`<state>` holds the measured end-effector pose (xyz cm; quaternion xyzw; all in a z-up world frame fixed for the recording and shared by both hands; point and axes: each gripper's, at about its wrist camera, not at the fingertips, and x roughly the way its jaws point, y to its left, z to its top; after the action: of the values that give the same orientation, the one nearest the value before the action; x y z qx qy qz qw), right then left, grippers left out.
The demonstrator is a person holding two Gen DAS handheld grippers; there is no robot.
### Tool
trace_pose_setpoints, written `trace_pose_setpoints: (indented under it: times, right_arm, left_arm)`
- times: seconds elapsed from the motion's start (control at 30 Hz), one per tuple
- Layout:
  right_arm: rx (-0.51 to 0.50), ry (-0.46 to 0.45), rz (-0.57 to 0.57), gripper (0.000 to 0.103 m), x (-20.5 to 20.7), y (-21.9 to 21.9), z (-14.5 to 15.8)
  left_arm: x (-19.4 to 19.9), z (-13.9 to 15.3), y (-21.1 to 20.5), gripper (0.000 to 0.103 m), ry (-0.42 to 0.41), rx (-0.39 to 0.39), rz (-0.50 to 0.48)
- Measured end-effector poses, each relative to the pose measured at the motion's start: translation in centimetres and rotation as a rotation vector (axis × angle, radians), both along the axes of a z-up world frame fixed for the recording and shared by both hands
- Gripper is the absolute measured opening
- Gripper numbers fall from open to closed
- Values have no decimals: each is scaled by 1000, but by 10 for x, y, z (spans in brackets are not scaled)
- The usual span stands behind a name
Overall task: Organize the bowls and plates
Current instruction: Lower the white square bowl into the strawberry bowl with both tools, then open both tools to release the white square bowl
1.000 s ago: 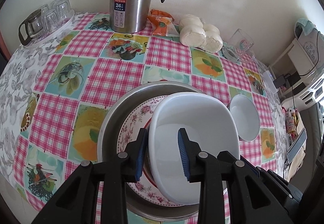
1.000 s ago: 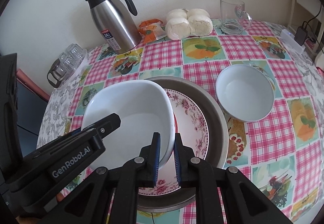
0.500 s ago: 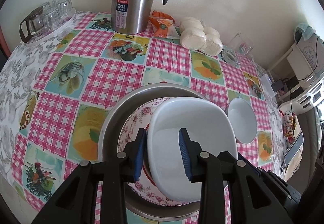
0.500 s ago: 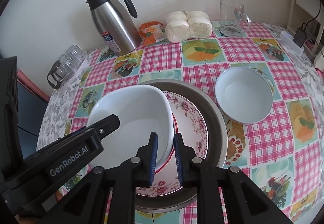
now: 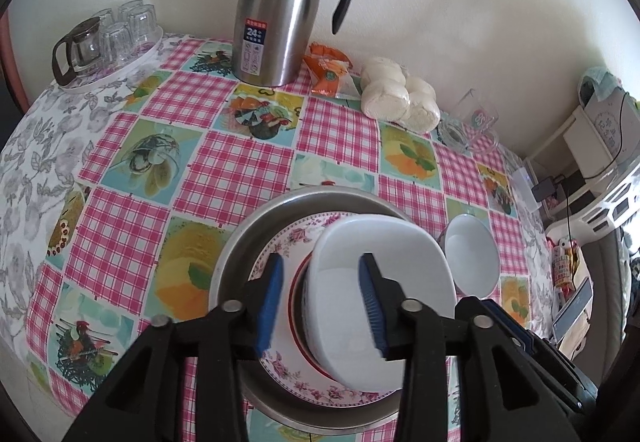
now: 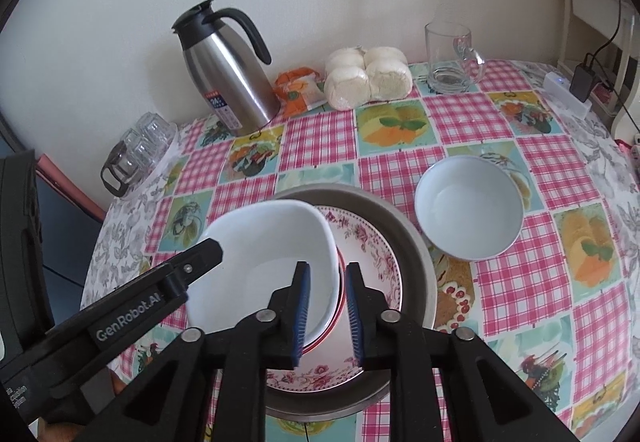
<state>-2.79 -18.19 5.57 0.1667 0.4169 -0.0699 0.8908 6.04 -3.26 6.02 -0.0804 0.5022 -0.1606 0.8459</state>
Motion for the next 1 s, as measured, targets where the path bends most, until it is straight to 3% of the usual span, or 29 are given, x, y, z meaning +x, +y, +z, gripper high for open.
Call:
trace_pose_setpoints:
  times: [0.1, 0.27, 0.4, 1.0]
  right_arm:
    - [-6, 0, -31, 58, -1, -4, 0]
    - [-10, 14, -69, 69, 1, -13, -3]
    - [-18, 14, -81, 78, 1, -17, -4]
    - [-15, 20, -91, 84, 0, -20, -6]
  left_arm:
    - [1, 3, 5, 56, -3, -10, 22]
    - [4, 2, 10, 64, 6, 8, 53]
    - [6, -2, 12, 78, 13, 30, 73]
    - [13, -18, 16, 79, 56, 59, 99]
